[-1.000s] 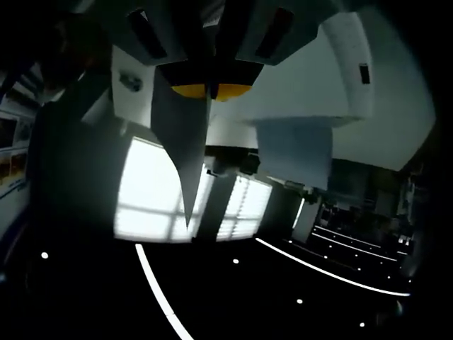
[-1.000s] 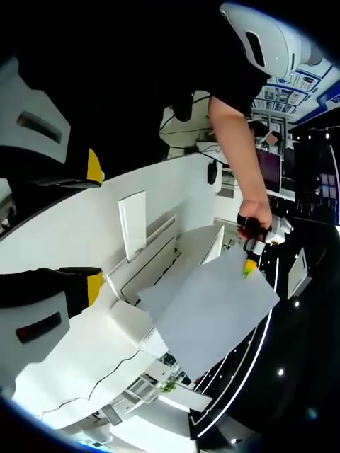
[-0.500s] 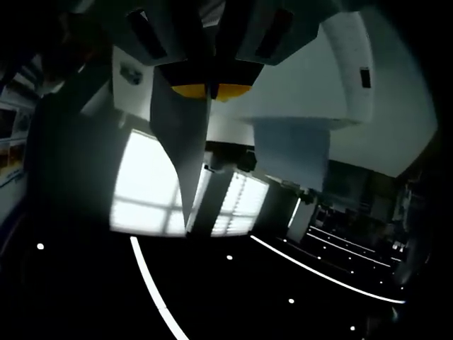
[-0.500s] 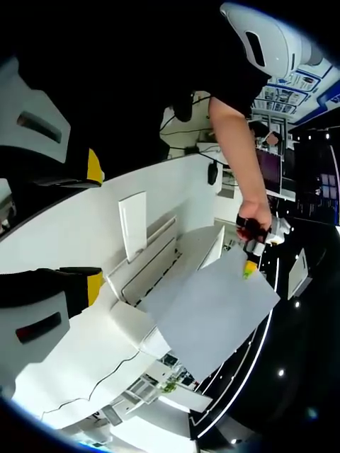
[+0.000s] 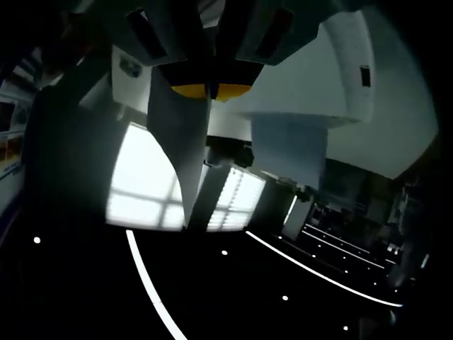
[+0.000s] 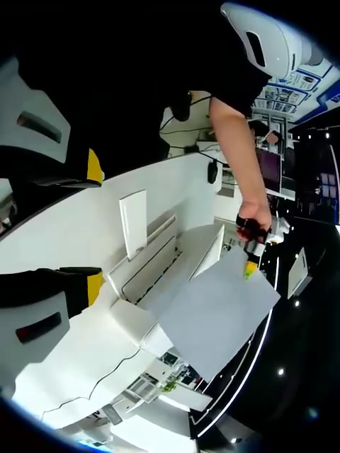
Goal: Remove the paper from the printer output slot and place it on top of the printer
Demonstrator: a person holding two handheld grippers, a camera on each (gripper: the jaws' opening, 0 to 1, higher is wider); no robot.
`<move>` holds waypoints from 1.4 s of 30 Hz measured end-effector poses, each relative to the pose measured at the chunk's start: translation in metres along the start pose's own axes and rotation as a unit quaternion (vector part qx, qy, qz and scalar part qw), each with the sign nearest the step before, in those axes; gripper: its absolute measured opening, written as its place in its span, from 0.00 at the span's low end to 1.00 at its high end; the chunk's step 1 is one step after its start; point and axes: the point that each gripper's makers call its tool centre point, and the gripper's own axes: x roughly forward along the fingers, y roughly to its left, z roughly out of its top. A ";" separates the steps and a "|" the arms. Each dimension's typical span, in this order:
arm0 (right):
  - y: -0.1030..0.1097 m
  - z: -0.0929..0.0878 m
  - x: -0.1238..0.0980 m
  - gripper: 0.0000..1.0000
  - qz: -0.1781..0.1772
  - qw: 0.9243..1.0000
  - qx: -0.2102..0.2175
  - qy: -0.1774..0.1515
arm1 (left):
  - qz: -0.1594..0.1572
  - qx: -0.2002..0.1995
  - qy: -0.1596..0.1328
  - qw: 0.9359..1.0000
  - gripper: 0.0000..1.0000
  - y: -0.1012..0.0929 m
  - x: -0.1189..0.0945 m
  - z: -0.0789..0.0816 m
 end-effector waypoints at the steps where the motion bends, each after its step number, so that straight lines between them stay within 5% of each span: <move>1: 0.000 0.000 0.000 0.40 0.000 1.000 0.000 0.000 | 0.000 -0.001 -0.001 1.000 0.05 0.000 0.000 0.000; 42: 0.003 0.000 0.004 0.40 0.006 1.000 -0.002 0.004 | 0.035 -0.043 -0.042 0.998 0.05 0.023 -0.003 0.007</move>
